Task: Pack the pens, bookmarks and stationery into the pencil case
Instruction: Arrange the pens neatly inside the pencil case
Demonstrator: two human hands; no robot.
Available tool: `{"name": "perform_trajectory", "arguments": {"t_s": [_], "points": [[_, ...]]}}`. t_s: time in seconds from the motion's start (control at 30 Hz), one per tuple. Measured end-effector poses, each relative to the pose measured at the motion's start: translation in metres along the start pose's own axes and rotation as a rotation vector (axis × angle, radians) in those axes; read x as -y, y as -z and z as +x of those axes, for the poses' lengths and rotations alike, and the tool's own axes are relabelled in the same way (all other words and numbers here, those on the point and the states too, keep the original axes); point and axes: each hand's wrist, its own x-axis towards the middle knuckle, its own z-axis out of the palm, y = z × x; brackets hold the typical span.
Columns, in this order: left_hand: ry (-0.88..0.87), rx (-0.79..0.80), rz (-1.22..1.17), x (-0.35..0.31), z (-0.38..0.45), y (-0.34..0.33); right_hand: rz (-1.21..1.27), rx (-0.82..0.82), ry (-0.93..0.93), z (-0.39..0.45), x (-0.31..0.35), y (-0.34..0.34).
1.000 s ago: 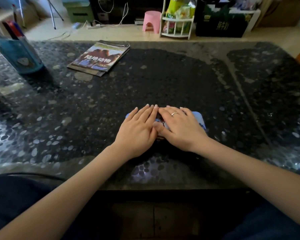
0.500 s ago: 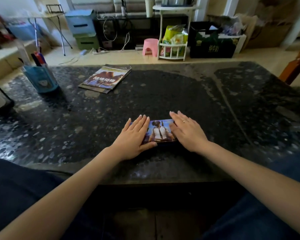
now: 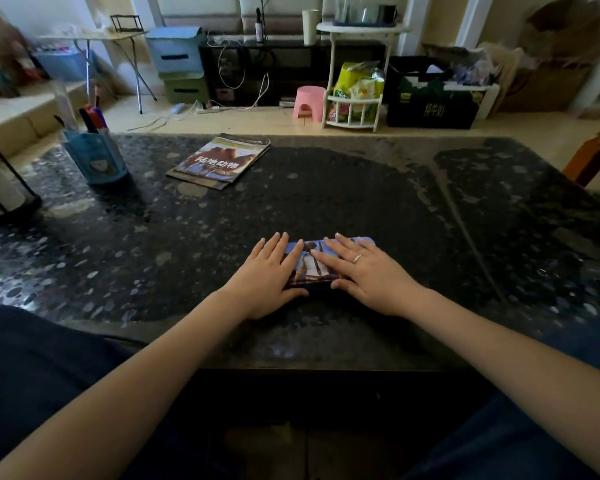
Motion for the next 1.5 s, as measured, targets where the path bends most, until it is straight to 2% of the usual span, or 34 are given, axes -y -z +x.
{"name": "perform_trajectory", "arguments": {"t_s": [0.17, 0.33, 0.77, 0.97, 1.1, 1.27, 1.37, 1.5], "points": [[0.123, 0.018, 0.044, 0.021, 0.0, 0.003, 0.095, -0.033, -0.037, 0.04, 0.03, 0.002], [0.291, 0.026, 0.096, 0.063, -0.01, 0.002, 0.12, -0.029, 0.028, 0.105, 0.061, 0.002], [0.727, 0.262, 0.097, 0.235, -0.028, 0.007, 0.133, 0.07, 0.147, 0.302, 0.181, 0.011], [0.845, 0.211, 0.018, 0.281, -0.016, 0.0, 0.161, -0.032, 0.126, 0.36, 0.206, 0.004], [0.861, 0.158, -0.017, 0.3, -0.011, -0.005, 0.108, -0.074, 0.091, 0.38, 0.212, 0.007], [0.837, 0.117, -0.035, 0.31, -0.006, -0.014, 0.063, -0.265, 0.073, 0.381, 0.211, 0.004], [0.836, 0.127, -0.057, 0.313, -0.007, -0.013, 0.175, -0.158, 0.085, 0.379, 0.207, 0.003], [0.765, 0.183, -0.141, 0.318, -0.012, -0.007, 0.408, 0.183, 0.144, 0.362, 0.185, 0.005]]}}
